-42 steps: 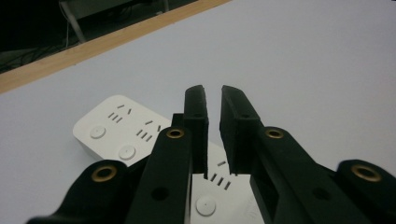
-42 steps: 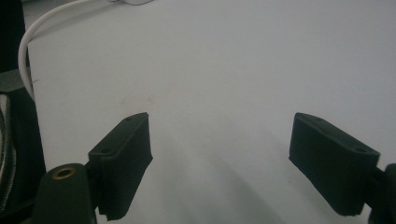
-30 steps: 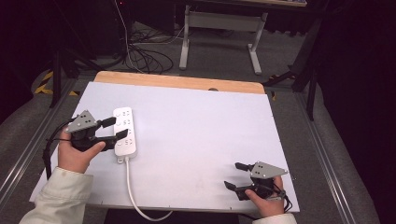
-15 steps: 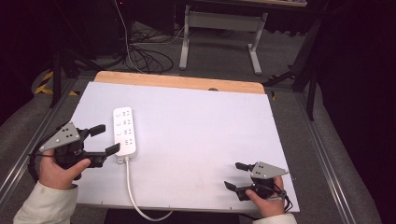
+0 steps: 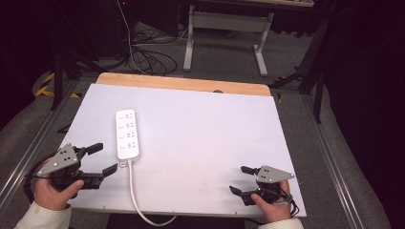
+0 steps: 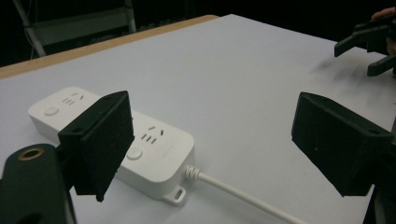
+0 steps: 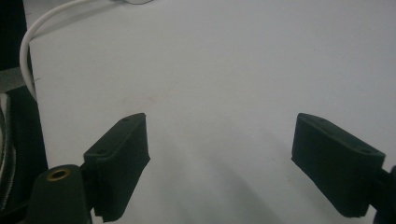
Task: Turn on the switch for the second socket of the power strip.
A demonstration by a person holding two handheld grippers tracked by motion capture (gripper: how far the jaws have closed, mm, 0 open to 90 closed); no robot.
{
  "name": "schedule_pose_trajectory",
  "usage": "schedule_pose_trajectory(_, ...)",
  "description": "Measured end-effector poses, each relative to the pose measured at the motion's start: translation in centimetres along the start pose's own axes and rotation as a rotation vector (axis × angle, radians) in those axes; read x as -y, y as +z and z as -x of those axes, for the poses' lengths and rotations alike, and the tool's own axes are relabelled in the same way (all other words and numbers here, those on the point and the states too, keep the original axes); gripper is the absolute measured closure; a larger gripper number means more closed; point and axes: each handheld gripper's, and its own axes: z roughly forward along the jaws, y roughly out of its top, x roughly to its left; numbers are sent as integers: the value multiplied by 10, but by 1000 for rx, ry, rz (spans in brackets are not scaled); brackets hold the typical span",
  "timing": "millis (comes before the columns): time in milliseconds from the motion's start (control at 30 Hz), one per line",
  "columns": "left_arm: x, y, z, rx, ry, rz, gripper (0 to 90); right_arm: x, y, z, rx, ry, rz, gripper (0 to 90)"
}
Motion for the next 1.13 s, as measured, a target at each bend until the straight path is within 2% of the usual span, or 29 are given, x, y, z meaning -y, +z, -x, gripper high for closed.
schedule_pose_trajectory(167,20,-2,1,2,-29,19,125,0,1,0,0,-3,-5,191)
schedule_pose_trajectory(233,23,-2,1,3,-29,21,123,0,1,0,0,-4,-7,190)
schedule_pose_trajectory(300,32,0,2,2,-28,22,123,0,1,0,1,-4,-6,190)
schedule_pose_trajectory(367,39,2,1,-1,-28,9,123,0,1,0,2,-4,-7,189)
schedule_pose_trajectory(600,55,5,-4,-1,-69,-23,142,1,0,0,0,0,-9,179)
schedule_pose_trajectory(667,58,5,-4,10,-57,-40,148,1,1,0,0,2,-12,177)
schedule_pose_trajectory(733,59,4,-4,15,-18,-65,150,1,1,1,2,3,-14,175)
schedule_pose_trajectory(833,58,4,-5,1,21,-77,175,1,1,1,2,3,-17,173)
schedule_pose_trajectory(967,56,4,-5,0,-8,-58,158,2,1,1,3,2,-24,170)
schedule_pose_trajectory(1033,56,4,-4,-9,-71,-46,146,2,2,1,3,4,-25,170)
schedule_pose_trajectory(1067,56,3,-4,-10,-87,-47,141,2,2,1,3,4,-26,170)
schedule_pose_trajectory(1133,56,3,-4,-10,-95,-44,135,2,2,2,5,8,-29,169)
